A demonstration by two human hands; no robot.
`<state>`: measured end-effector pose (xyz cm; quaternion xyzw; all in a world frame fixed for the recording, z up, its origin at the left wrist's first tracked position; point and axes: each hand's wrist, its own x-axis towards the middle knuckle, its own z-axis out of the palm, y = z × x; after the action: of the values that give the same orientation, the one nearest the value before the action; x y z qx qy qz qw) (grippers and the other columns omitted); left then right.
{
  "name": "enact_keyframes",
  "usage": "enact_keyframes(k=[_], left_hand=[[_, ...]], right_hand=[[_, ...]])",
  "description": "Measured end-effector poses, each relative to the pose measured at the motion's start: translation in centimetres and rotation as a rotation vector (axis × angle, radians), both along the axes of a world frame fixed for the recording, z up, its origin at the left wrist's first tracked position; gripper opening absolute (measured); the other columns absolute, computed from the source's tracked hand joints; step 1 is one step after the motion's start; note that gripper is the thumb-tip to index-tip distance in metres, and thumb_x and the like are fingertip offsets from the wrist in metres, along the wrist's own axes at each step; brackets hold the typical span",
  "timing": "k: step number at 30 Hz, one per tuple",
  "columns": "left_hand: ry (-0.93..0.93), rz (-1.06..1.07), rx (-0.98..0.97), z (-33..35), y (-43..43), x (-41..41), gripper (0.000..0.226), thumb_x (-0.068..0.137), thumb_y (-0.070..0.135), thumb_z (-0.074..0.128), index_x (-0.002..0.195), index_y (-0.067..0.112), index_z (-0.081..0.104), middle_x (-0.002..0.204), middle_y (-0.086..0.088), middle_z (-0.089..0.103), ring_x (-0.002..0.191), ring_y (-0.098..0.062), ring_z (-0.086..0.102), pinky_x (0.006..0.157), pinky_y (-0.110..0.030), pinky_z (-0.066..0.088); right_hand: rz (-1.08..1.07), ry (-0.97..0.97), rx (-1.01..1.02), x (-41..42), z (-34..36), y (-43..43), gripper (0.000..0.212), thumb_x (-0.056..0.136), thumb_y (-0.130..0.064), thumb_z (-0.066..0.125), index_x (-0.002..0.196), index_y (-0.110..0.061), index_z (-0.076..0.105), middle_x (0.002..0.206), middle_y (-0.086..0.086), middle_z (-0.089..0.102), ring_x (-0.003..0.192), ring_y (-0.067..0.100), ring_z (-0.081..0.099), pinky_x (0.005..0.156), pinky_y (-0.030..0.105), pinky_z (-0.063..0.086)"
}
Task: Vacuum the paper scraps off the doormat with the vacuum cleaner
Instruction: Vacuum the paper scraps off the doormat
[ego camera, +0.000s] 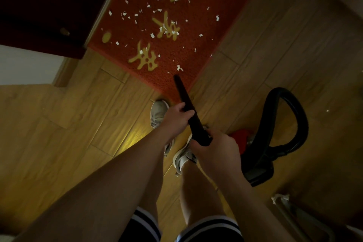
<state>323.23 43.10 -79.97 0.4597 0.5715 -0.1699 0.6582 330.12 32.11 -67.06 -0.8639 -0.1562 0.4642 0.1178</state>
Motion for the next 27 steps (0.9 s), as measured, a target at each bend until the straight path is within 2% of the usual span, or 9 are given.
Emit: enact_keyframes(k=[5,9,13,20,24,27], left_hand=[[0.011,0.004,-0.006,0.2,0.7,0.1,0.062,0.1,0.018,0.062,0.155,0.006,0.037,0.144,-0.013,0.056,0.115,-0.023,0.064,0.09,-0.029,0.054],[0.026,0.005,-0.009,0.0,1.7,0.0,0.063,0.1,0.019,0.063,0.156,0.006,0.036,0.144,-0.013,0.056,0.12,-0.025,0.062,0.103,-0.04,0.053],[0.037,-0.021,0.002,0.0,2.4,-0.1,0.062,0.098,0.023,0.064,0.153,0.006,0.041,0.143,-0.012,0.056,0.121,-0.026,0.062,0.104,-0.043,0.053],[0.036,-0.037,-0.002,0.4,2.7,0.0,0.067,0.094,0.027,0.066,0.153,0.009,0.041,0.146,-0.008,0.055,0.124,-0.023,0.061,0.105,-0.041,0.053],[0.024,-0.055,-0.004,0.5,2.6,0.5,0.076,0.086,0.035,0.067,0.153,0.011,0.042,0.146,-0.008,0.056,0.125,-0.023,0.061,0.106,-0.044,0.052],[0.016,-0.063,-0.008,0.6,2.5,0.9,0.083,0.08,0.039,0.067,0.153,0.011,0.042,0.144,-0.006,0.058,0.123,-0.022,0.062,0.106,-0.044,0.052]], right_hand=[[0.0,-0.003,-0.002,0.0,-0.1,0.7,0.023,0.089,-0.041,0.066,0.08,-0.02,0.064,0.064,-0.002,0.063,0.054,0.014,0.058,0.05,0.029,0.042],[-0.013,0.024,0.013,0.1,-0.2,1.5,0.022,0.088,-0.04,0.067,0.081,-0.02,0.065,0.065,0.0,0.065,0.059,0.017,0.063,0.056,0.036,0.051],[-0.032,0.033,0.017,-0.1,-0.3,2.3,0.021,0.087,-0.04,0.068,0.079,-0.021,0.062,0.066,-0.001,0.065,0.06,0.017,0.064,0.06,0.038,0.054],[-0.048,0.012,0.004,-0.3,-0.1,2.5,0.023,0.086,-0.04,0.068,0.077,-0.02,0.063,0.063,0.001,0.064,0.058,0.017,0.062,0.056,0.035,0.05],[-0.069,-0.01,-0.006,-0.1,-0.2,2.3,0.026,0.085,-0.043,0.068,0.075,-0.02,0.064,0.061,-0.001,0.064,0.055,0.013,0.06,0.056,0.037,0.051],[-0.083,-0.008,-0.007,0.1,-0.1,2.1,0.028,0.085,-0.042,0.068,0.073,-0.018,0.063,0.06,0.0,0.063,0.053,0.015,0.06,0.052,0.032,0.045]])
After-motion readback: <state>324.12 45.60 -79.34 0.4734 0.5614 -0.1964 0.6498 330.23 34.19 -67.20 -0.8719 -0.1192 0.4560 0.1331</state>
